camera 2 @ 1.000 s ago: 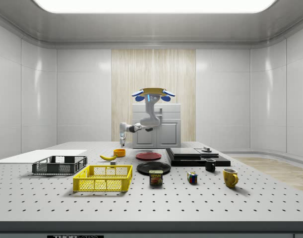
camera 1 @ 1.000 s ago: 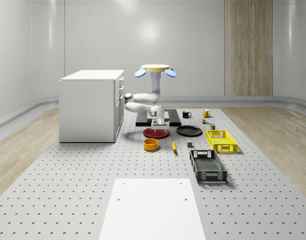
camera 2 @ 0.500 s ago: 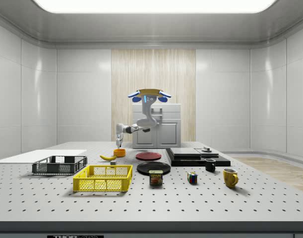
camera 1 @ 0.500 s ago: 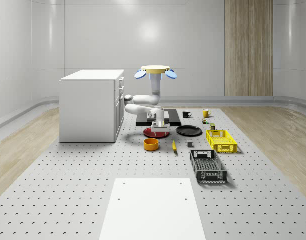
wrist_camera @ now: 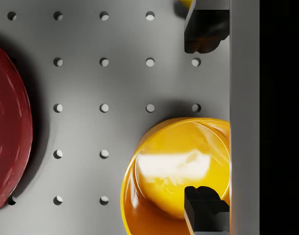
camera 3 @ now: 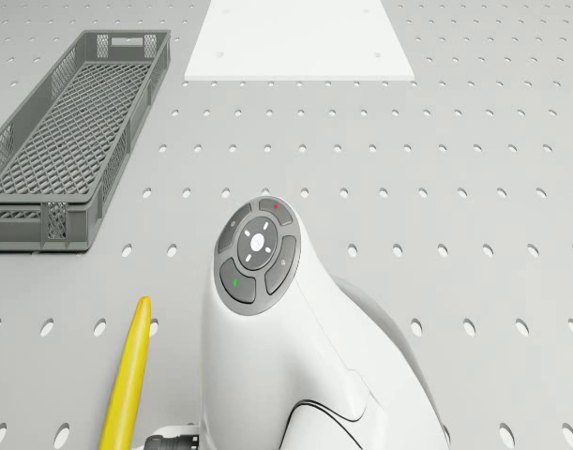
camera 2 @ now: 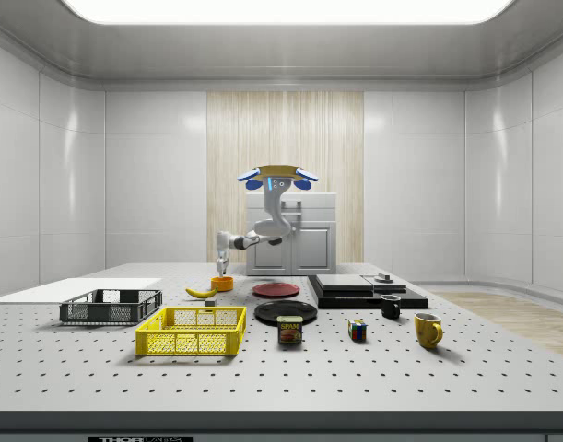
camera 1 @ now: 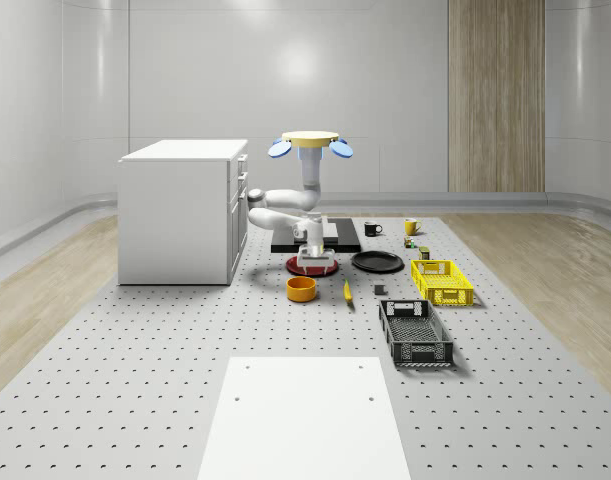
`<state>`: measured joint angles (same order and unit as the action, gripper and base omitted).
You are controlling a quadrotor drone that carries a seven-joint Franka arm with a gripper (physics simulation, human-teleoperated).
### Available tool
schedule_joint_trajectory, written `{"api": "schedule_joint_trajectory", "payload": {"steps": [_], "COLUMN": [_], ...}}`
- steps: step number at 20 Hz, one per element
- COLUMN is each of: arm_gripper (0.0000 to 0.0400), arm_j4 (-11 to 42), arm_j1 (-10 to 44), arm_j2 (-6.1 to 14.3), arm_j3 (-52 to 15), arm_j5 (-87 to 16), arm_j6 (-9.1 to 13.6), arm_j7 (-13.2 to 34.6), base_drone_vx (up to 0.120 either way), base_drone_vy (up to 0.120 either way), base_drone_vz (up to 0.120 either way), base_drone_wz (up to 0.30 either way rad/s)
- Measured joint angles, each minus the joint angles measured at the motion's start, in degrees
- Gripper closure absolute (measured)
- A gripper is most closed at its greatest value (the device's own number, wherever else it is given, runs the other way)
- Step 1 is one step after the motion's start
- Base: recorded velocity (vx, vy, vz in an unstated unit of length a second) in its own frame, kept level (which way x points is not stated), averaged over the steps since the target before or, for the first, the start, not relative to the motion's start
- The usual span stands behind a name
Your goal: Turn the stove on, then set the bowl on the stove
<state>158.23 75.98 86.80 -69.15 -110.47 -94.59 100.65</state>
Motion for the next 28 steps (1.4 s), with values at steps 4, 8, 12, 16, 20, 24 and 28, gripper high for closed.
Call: {"api": "schedule_joint_trajectory", "payload": {"steps": [4,8,12,16,20,24,28], "arm_gripper": [0.0000,0.0000,0.0000,0.0000,0.0000,0.0000,0.0000], "arm_j4": [-1.5,-2.8,-3.8,-4.5,-5.3,-5.9,-6.9], "arm_j1": [0.8,1.6,2.3,3.5,4.3,4.0,4.0], "arm_j2": [-0.4,-0.8,-1.2,-1.8,-2.4,-2.5,-2.9], "arm_j3": [1.1,1.5,2.9,3.8,5.2,6.3,6.4], "arm_j5": [-1.1,-1.4,-2.8,-3.8,-5.3,-6.3,-6.4], "arm_j6": [-0.6,-0.8,-1.4,-1.5,-1.9,-2.4,-2.6], "arm_j7": [-0.4,-0.7,-0.8,0.0,0.3,-0.3,-1.1], "base_drone_vx": [0.000,0.000,0.000,0.000,0.000,0.000,0.000], "base_drone_vy": [0.000,0.000,0.000,0.000,0.000,0.000,0.000], "base_drone_vz": [0.000,0.000,0.000,0.000,0.000,0.000,0.000], "base_drone_wz": [0.000,0.000,0.000,0.000,0.000,0.000,0.000]}}
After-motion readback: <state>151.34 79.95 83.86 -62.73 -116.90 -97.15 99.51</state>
